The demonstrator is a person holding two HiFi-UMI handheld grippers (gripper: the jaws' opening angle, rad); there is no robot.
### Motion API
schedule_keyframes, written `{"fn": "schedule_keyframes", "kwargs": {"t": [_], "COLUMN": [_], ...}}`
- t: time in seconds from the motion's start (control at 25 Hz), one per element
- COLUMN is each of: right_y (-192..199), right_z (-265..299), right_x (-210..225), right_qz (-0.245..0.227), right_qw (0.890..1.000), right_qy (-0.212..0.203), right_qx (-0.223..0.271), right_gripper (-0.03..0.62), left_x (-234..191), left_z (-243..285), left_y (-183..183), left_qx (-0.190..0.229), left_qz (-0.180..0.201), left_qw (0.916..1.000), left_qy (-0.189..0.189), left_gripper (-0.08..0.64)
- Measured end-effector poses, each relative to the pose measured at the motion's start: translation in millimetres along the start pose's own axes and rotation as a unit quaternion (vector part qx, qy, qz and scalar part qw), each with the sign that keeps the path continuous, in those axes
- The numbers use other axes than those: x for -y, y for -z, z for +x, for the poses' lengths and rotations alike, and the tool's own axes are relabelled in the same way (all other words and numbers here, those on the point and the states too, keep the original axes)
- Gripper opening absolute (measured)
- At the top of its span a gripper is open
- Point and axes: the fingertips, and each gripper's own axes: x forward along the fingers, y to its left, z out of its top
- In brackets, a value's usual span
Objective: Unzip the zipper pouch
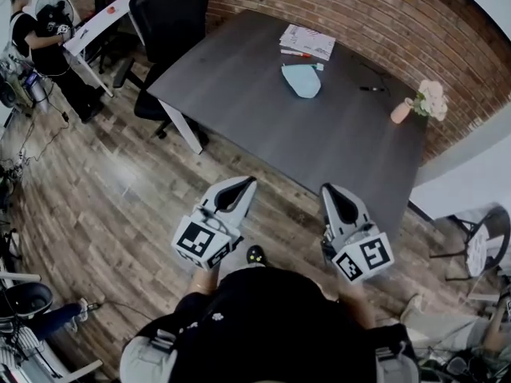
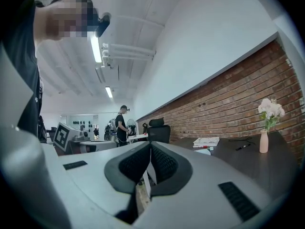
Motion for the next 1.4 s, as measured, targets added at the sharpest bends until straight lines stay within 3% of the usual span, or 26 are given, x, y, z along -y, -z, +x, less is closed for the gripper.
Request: {"fn": "schedule_keyframes", "kwargs": {"t": [0.24,0.6,1.08,1.4], "right_y": [2.9,5.0,-1.1,1.2], "right_z": [32.7,45.2,117.4,162.0], "right_x": [-2.3,28.3,86.9,133.2], "right_qz": [-0.002,0.006,0.005,0.01], "right_qw": [1.0,0.999,0.999,0.998], "right_qy": [0.017,0.05,0.047,0.057], "right_qx": [-0.009,-0.02,0.003,-0.001], "right_gripper": [0.006,0.006,0.008,0.009], "left_x": [-35.3,-47.4,-115.8,-151.9], "left_z": [4.2,41.4,70.3,127.5], "left_y": [1.5,8.1,6.9,5.6], "left_qx": [-0.01,-0.022,-0.046,-0.049], "left_qz": [0.0,-0.014,0.005,0.016], "left_qw": [0.9999,0.9987,0.9989,0.9985], "left_qy": [0.011,0.043,0.0,0.017], "left_gripper": [0.003,0.004,0.003,0.005]}}
